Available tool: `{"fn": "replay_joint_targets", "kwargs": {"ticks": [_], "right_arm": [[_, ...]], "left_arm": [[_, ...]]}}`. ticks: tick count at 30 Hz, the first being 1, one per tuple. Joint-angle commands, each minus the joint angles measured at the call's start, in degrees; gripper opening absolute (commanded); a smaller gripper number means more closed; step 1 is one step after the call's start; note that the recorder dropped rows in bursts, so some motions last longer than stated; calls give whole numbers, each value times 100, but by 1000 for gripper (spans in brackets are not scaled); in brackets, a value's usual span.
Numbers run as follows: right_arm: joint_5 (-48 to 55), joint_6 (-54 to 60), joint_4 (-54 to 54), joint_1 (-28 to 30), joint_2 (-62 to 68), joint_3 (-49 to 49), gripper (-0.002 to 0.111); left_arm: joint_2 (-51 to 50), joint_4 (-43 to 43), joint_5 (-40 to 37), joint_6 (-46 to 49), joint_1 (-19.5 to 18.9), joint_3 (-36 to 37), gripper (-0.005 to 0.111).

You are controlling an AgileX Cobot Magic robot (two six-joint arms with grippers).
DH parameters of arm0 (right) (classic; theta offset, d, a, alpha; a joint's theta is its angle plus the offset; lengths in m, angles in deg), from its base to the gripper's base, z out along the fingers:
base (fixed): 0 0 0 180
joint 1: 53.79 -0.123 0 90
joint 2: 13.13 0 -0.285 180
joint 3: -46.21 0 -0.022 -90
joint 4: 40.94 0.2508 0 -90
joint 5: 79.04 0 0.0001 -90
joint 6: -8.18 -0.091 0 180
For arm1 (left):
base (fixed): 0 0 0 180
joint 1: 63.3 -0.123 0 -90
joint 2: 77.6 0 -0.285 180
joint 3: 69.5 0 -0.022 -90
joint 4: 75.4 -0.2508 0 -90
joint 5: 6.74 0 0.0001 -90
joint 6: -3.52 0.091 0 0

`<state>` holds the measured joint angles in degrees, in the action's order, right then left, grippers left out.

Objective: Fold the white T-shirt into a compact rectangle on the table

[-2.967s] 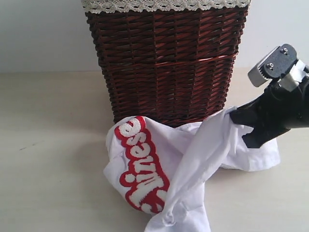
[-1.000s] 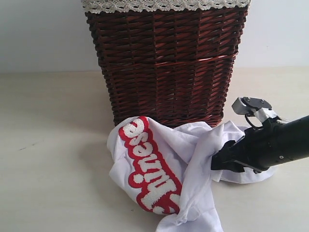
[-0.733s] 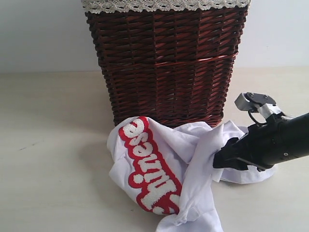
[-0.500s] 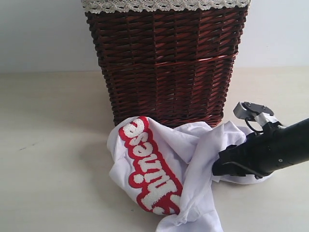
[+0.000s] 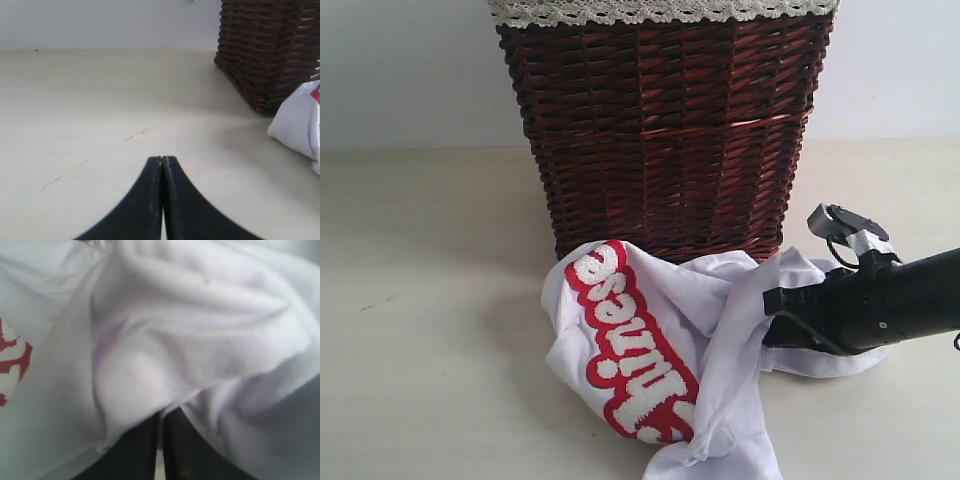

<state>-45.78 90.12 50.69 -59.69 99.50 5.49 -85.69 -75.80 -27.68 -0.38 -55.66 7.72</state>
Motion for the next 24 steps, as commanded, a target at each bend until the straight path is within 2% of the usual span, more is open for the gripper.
{"fn": "replay_joint_targets", "kwargs": {"ticks": [1, 4, 8, 15, 22, 24], "right_arm": [[-10, 127, 70, 20, -60, -7, 0], [17, 144, -273, 20, -295, -7, 0], [27, 103, -1578, 20, -976, -7, 0], [342, -274, -5047, 20, -2139, -7, 0], [1858, -517, -9020, 20, -2779, -7, 0], [2226, -549, -9874, 20, -2858, -7, 0]], "left_arm": [[31, 40, 64, -35, 33, 0, 0], [31, 40, 64, -35, 33, 0, 0], [31, 40, 64, -35, 33, 0, 0], [31, 40, 64, -35, 33, 0, 0], [31, 40, 64, -35, 33, 0, 0], [31, 40, 64, -35, 33, 0, 0]]}}
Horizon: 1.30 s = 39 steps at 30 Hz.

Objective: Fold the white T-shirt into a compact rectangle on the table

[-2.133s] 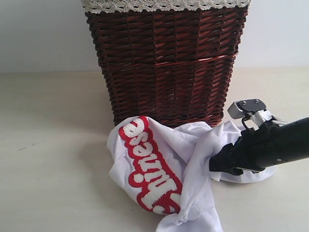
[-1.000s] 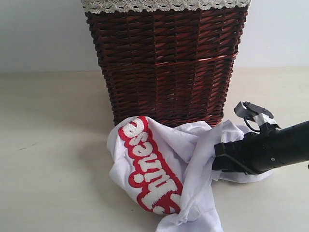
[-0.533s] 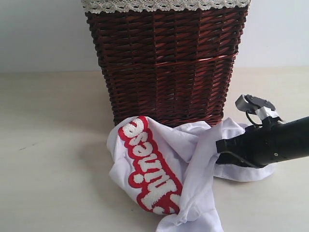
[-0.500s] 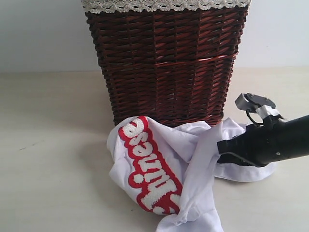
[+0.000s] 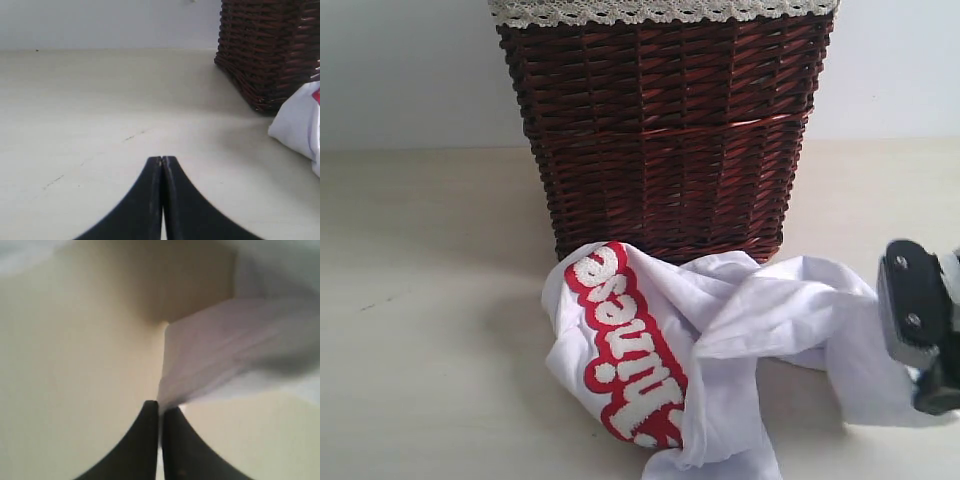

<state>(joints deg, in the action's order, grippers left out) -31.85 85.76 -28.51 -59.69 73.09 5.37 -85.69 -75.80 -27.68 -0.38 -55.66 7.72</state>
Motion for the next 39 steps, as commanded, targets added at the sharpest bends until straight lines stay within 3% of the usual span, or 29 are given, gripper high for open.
{"fn": "replay_joint_targets", "kwargs": {"ticks": [1, 8, 11, 22, 25, 31, 35, 39], "right_arm": [[1008, -200, -2425, 20, -252, 5, 0], [1959, -1362, -5288, 30, -645, 5, 0], [2200, -1701, -5899, 30, -869, 5, 0], [2277, -172, -3678, 42, -951, -11, 1], [2277, -185, -3651, 42, -941, -11, 11], [2277, -86, -3343, 42, -796, -11, 45], [2230, 17, -3428, 42, -782, 5, 47], [343, -372, -3495, 42, -867, 4, 44]], "left_arm": [[31, 40, 64, -35, 33, 0, 0], [31, 40, 64, -35, 33, 0, 0], [31, 40, 64, -35, 33, 0, 0], [31, 40, 64, -35, 33, 0, 0], [31, 40, 64, -35, 33, 0, 0], [31, 40, 64, -35, 33, 0, 0], [31, 40, 64, -35, 33, 0, 0], [31, 40, 64, -35, 33, 0, 0]]}}
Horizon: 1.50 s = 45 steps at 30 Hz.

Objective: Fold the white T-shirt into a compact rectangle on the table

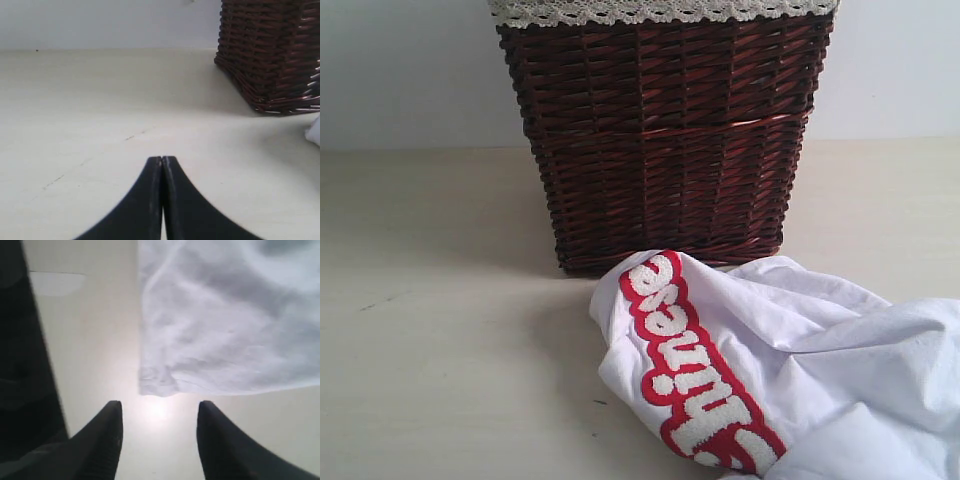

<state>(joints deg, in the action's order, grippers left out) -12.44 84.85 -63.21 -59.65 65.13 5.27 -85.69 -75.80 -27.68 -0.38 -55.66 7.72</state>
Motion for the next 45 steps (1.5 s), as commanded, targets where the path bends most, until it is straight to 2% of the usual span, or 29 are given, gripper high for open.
{"fn": "replay_joint_targets", "kwargs": {"ticks": [1, 3, 5, 8, 11, 16, 18, 23, 26, 28, 30, 37, 41, 45], "right_arm": [[-2450, -357, 214, 39, -33, 14, 42], [-3549, -357, 1040, 39, 85, 14, 33], [-4887, -214, 2533, 39, 381, 14, 21], [-6017, 27, 4333, 39, 1087, 14, 2], [-6406, 12, 4718, 39, 1874, 14, 0], [-5814, 22, 4693, 25, 2835, 14, 0], [-5013, 321, 4675, 15, 2922, 14, 0], [-2847, 1898, 4778, -15, 2774, 14, 0], [-3035, 1928, 5250, -15, 2604, 14, 0], [-3438, 1915, 5614, -15, 2400, 14, 2], [-3883, 1915, 5909, -15, 2148, 14, 9], [-5484, 1685, 6591, -15, 1432, 14, 47], [-5572, 1001, 6944, -15, 1776, 14, 49], [-5585, 942, 7261, -15, 2374, 14, 49]], "left_arm": [[31, 40, 64, -35, 33, 0, 0], [31, 40, 64, -35, 33, 0, 0], [31, 40, 64, -35, 33, 0, 0], [31, 40, 64, -35, 33, 0, 0], [31, 40, 64, -35, 33, 0, 0], [31, 40, 64, -35, 33, 0, 0], [31, 40, 64, -35, 33, 0, 0], [31, 40, 64, -35, 33, 0, 0], [31, 40, 64, -35, 33, 0, 0], [31, 40, 64, -35, 33, 0, 0], [31, 40, 64, -35, 33, 0, 0], [31, 40, 64, -35, 33, 0, 0], [31, 40, 64, -35, 33, 0, 0], [31, 40, 64, -35, 33, 0, 0]]}}
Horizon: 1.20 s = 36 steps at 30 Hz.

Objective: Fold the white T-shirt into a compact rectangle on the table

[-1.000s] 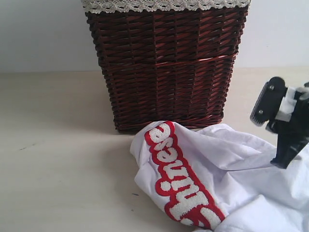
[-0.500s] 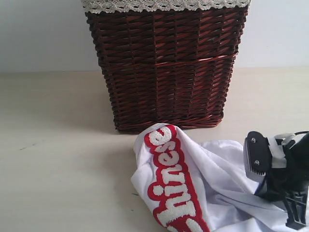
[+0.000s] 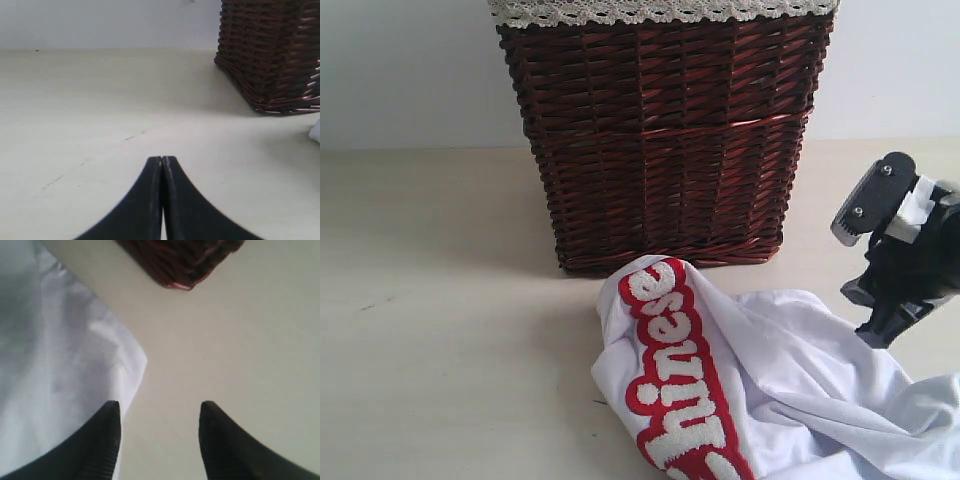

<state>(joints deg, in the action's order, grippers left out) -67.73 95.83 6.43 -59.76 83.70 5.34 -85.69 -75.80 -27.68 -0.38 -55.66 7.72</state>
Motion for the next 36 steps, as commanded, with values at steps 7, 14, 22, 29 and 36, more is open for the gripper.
{"fn": "replay_joint_targets", "kwargs": {"ticks": [7, 14, 22, 29, 36], "right_arm": [[-56, -238, 372, -4, 1276, 7, 40], [-285, -234, 372, -4, 1059, 7, 1], [-831, -224, 305, -4, 67, 304, 0], [2172, -192, -576, -4, -349, 423, 0], [5049, -56, -1542, -4, -266, 423, 0]], "left_arm": [[31, 40, 64, -35, 33, 0, 0], [31, 40, 64, -35, 33, 0, 0], [31, 40, 64, -35, 33, 0, 0], [31, 40, 64, -35, 33, 0, 0], [31, 40, 64, -35, 33, 0, 0]]}}
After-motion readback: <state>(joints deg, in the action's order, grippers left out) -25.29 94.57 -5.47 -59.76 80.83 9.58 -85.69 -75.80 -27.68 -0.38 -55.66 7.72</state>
